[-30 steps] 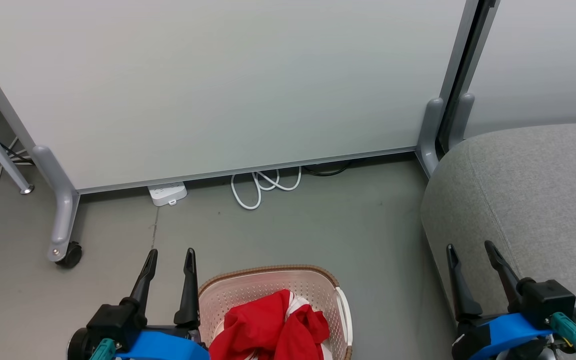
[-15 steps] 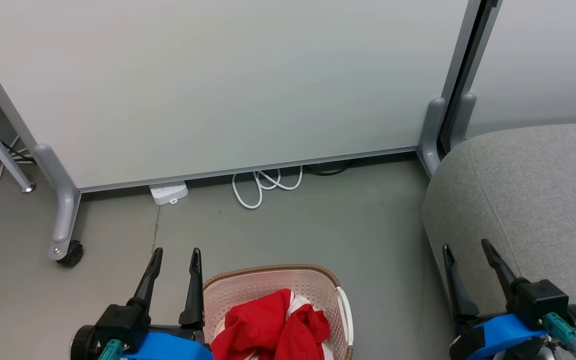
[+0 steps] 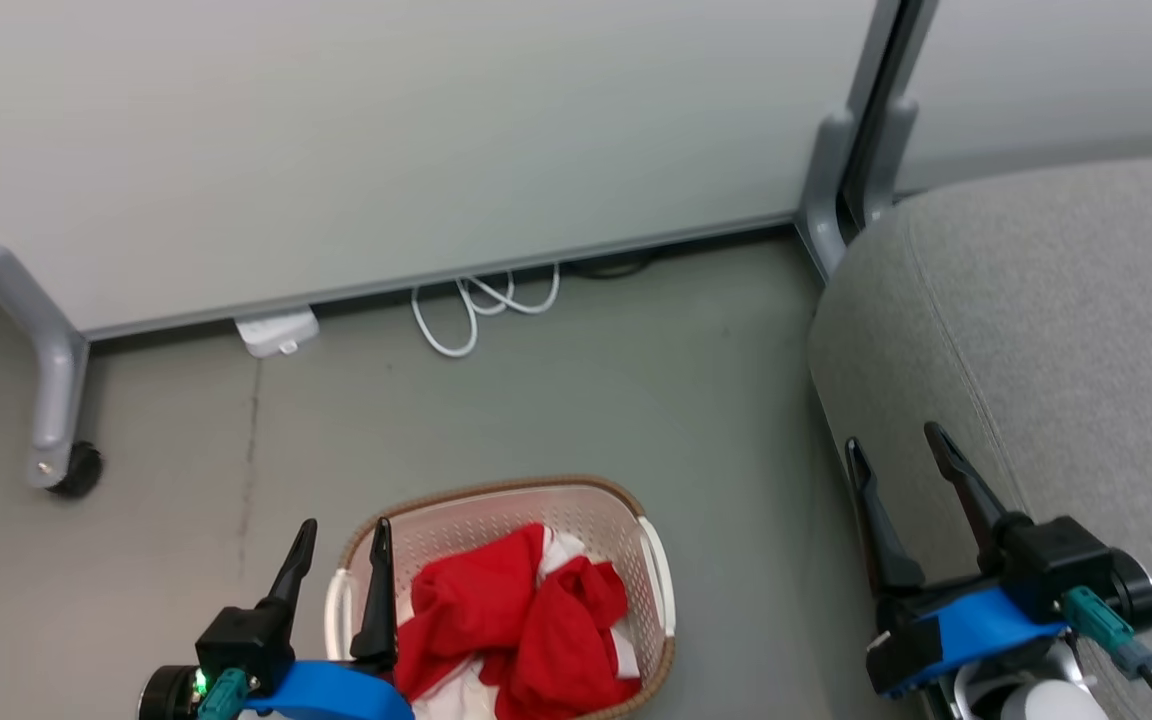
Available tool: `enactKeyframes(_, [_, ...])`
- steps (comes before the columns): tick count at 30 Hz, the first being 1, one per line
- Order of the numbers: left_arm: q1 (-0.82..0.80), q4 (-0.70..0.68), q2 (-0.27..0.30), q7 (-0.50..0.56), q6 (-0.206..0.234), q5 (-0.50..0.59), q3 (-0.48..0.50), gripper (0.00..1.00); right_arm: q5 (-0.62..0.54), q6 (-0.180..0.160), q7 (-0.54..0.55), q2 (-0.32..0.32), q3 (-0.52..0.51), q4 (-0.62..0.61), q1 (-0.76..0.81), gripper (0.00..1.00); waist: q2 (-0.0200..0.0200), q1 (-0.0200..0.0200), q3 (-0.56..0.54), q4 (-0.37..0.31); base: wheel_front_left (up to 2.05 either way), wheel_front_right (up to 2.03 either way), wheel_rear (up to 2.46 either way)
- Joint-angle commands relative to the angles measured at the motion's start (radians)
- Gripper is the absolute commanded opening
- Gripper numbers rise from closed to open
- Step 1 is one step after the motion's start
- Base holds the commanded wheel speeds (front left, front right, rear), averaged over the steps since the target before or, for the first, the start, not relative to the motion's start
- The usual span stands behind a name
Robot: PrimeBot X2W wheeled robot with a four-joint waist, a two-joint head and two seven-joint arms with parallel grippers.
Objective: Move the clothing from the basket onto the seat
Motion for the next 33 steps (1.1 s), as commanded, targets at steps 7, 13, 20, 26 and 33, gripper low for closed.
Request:
enactKeyframes(7, [-0.147,0.208,0.031,0.034,-0.003,-0.013,0.022,1.0,0.018,0.0,-0.034,-0.003,0.051,-0.013,-0.112,1.0,0.0,-0.0001,0.25,-0.144,0.0,0.0,0.0])
enactKeyframes(13, [-0.266,0.362,0.041,0.088,0.008,-0.044,0.053,1.0,0.047,0.0,-0.065,-0.003,0.086,-0.008,-0.18,1.0,0.0,-0.0001,0.387,-0.199,0.0,0.0,0.0])
enactKeyframes(20, [-0.413,0.549,0.076,0.158,0.053,-0.027,0.057,1.0,0.105,0.0,-0.117,-0.002,0.123,0.03,-0.238,1.0,0.0,-0.0001,0.519,-0.259,0.0,0.0,0.0])
enactKeyframes(26, [-0.49,0.66,0.101,0.183,0.082,-0.047,0.081,1.0,0.143,0.0,-0.15,-0.002,0.16,0.072,-0.274,1.0,0.0,-0.0001,0.579,-0.301,0.0,0.0,0.0])
enactKeyframes(33, [-0.534,0.748,0.128,0.197,0.11,-0.06,0.094,1.0,0.184,0.0,-0.178,-0.003,0.186,0.101,-0.307,1.0,0.0,-0.0001,0.618,-0.34,0.0,0.0,0.0])
